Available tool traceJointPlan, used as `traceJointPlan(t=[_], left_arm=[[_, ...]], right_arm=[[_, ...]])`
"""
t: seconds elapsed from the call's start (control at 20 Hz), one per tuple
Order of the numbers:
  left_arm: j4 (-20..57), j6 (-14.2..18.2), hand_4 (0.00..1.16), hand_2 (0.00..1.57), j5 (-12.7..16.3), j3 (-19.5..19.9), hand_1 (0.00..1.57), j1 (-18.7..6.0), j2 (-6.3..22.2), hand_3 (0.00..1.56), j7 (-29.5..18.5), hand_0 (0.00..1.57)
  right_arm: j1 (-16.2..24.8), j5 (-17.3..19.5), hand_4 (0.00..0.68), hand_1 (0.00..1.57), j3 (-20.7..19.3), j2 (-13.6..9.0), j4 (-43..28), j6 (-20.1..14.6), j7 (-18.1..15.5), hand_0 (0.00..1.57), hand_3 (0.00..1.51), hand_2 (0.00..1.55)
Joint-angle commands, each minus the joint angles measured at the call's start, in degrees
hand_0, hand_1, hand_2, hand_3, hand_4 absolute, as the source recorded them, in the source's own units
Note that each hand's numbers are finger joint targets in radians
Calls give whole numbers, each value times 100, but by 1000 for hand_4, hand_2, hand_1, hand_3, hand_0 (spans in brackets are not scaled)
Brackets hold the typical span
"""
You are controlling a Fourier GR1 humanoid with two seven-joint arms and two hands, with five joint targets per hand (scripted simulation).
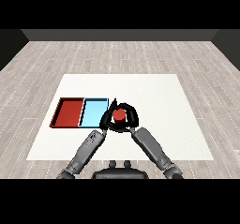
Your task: Pick the red can and put it in the red box
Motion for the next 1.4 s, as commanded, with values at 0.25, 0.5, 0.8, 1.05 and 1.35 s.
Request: traceJointPlan(t=[0.25,0.5,0.8,1.05,1.35], left_arm=[[169,-88,0,0,-75,45,0,-188,-2,0,107,0],[492,655,236,0,-26,-241,0,-405,0,0,-32,0],[-123,925,868,1479,57,-444,1552,-426,138,1384,689,1552],[360,1252,996,1536,-102,-475,1571,-594,7,1446,546,1571],[303,1807,857,1495,35,-865,1571,-702,7,1340,526,1571]], right_arm=[[-315,-561,588,1459,235,6,323,-66,-341,1459,1395,1445],[-442,-413,511,1471,574,5,-53,-591,-33,1471,1405,1457],[-295,-255,523,1503,350,0,-366,-245,186,1503,1400,1452],[-227,-250,561,1467,177,-83,-143,38,39,1467,1392,1439],[-358,-682,541,1518,662,0,303,-341,-677,1518,1391,1450]])
